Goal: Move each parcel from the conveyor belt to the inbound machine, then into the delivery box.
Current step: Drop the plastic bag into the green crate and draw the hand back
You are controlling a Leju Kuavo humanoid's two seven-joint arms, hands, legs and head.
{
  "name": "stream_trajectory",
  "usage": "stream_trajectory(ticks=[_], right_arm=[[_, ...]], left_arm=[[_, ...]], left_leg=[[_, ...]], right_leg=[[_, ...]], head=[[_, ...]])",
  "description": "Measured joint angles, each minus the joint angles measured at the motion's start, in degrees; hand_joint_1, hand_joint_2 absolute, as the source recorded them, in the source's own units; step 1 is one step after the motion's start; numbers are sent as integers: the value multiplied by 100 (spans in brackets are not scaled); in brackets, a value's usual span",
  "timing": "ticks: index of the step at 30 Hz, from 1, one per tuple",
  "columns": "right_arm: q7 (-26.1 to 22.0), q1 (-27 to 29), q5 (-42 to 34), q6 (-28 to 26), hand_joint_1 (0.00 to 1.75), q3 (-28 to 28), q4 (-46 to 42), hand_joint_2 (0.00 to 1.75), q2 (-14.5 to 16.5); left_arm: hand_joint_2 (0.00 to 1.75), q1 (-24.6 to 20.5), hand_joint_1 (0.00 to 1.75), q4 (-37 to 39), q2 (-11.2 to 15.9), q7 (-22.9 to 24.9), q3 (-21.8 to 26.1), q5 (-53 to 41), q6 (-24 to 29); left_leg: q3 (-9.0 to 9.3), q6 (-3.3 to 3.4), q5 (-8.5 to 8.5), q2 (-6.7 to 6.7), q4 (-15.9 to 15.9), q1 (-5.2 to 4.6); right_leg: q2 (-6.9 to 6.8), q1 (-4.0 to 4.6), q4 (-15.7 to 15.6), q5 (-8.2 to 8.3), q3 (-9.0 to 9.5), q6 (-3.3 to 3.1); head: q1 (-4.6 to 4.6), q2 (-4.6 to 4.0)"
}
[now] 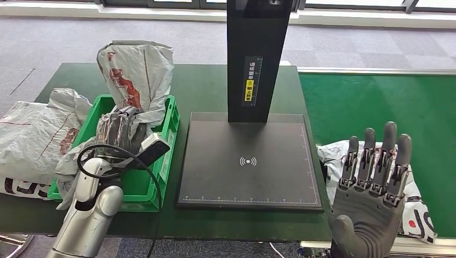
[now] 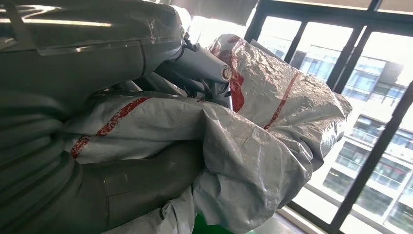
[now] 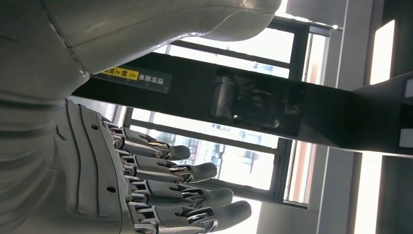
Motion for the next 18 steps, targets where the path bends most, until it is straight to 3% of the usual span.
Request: stream_trajectory(ticks=[7, 10, 14, 18], right_arm=[[-3, 4, -43, -53, 0, 10, 15, 175, -90], [-18, -14, -139, -35, 0, 38, 45, 175, -137], [-93, -132, -303, 33, 0, 146, 178, 175, -239], [-105, -232, -346, 66, 0, 203, 287, 175, -292]], left_arm=[[175, -1, 175, -1, 172, 55, 216, -48, -64], [175, -5, 175, 94, 225, 270, 256, -198, -422], [175, -103, 175, 927, 391, 479, 271, -310, -1123], [175, -176, 175, 1771, 467, 450, 270, -351, -1209]], left_leg=[[0, -1, 1, -1, 0, 0], [1, -1, 0, 0, 0, 0], [6, -7, 2, 2, -1, 0], [5, -15, 7, 3, -1, 4]], right_leg=[[-1, 0, 0, 0, 1, 0], [1, 0, 0, 0, 1, 0], [5, 1, 0, 2, 0, -4], [6, 5, 1, 8, -3, -12]], head=[[-1, 0], [-1, 0], [-1, 0], [-2, 0]])
